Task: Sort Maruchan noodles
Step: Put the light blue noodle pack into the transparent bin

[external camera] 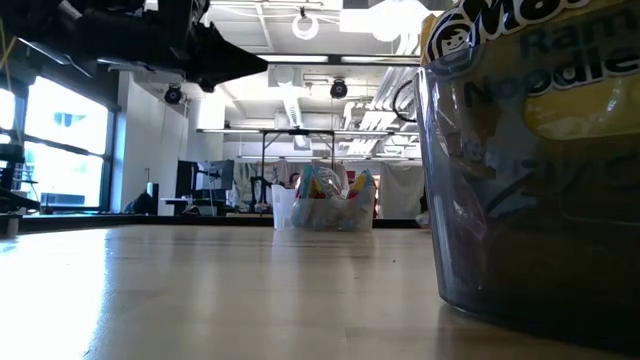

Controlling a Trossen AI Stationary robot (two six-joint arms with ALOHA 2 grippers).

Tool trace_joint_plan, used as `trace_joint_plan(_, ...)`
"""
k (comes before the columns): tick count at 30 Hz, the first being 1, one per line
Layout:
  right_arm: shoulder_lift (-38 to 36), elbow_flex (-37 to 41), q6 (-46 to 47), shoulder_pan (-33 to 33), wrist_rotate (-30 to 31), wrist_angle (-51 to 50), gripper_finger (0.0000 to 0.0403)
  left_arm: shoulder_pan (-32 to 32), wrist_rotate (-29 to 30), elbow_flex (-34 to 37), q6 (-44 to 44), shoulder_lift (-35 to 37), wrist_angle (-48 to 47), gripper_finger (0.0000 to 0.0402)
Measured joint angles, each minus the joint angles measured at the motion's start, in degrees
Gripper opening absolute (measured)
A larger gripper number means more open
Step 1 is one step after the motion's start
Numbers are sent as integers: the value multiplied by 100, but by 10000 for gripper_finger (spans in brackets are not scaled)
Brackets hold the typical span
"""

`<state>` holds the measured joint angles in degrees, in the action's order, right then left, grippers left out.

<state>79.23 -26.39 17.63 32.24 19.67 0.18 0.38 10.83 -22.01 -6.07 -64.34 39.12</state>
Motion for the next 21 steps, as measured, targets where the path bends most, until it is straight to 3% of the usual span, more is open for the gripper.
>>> trace_joint_plan(10, 26, 29, 195, -1838, -951, 646, 0, 0, 0, -75, 353, 0, -225, 1)
trace_joint_plan(16, 43, 46, 187, -2896, -985, 1164, 0, -2, -67, -75, 584, 0, -689, 1)
trace_joint_plan(21, 130, 46, 143, -3385, -938, 1771, 0, -2, -375, -75, 657, 0, -884, 1)
